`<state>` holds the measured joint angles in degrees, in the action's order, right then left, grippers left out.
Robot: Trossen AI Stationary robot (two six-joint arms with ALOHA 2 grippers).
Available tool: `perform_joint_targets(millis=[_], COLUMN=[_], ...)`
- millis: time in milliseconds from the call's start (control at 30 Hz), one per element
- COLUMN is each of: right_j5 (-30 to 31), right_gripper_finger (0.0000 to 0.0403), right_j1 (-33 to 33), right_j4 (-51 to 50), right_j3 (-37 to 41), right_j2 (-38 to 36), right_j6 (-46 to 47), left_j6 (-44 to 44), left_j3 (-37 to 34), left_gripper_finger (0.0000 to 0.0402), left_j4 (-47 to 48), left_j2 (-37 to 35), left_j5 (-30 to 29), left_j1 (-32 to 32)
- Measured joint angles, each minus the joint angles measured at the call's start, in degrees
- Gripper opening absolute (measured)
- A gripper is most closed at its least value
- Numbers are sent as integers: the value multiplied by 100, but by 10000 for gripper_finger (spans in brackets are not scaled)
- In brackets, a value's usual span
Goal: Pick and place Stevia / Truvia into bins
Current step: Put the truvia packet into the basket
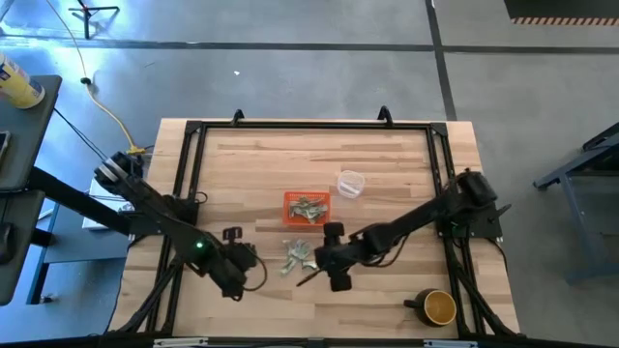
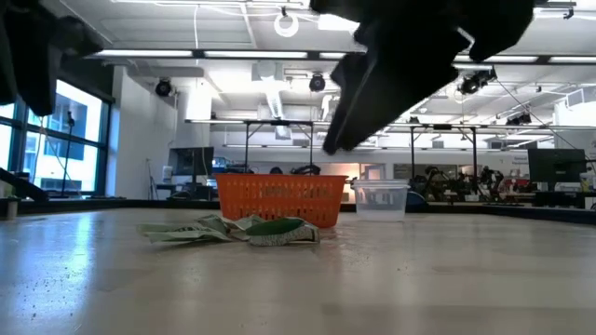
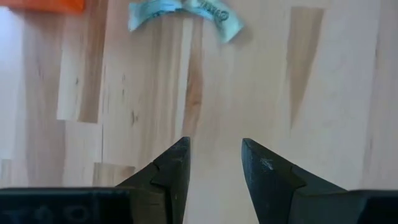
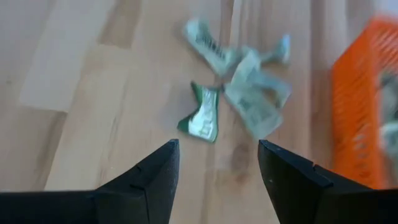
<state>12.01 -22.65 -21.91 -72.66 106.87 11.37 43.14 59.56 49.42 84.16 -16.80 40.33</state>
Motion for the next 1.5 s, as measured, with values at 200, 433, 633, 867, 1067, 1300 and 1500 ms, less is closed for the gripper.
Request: perform_joint_targets(millis=[200, 433, 633, 867, 1067, 1300, 1500], right_j5=[338, 299, 443, 583, 282, 437, 1191], right_gripper_finger=[209, 209, 209, 179, 91, 11, 4], right_j1=[-91, -96, -120, -34, 69, 113, 161], right_j4=[-141, 28, 30, -77, -184, -1231, -2088], right_j3=[-514, -727, -958, -993, -1001, -1510, -2452], right_j2=[476, 1067, 1413, 1609, 1645, 1660, 1641], right_j6=[662, 617, 649, 1087, 1391, 1525, 1458], left_j6=[127, 72, 67, -100, -280, -263, -236], left_j3=[-924, -1863, -2383, -2524, -2519, -2519, -2519], left_gripper_finger=[177, 177, 177, 177, 177, 177, 177], left_j4=[-717, -947, -1077, -1031, -998, -1017, -1077], left_j2=[-737, -1688, -2242, -2446, -2435, -2437, -2436], left_j5=[-165, -223, -247, -247, -227, -207, -240], left_j1=[18, 23, 21, 21, 21, 21, 21])
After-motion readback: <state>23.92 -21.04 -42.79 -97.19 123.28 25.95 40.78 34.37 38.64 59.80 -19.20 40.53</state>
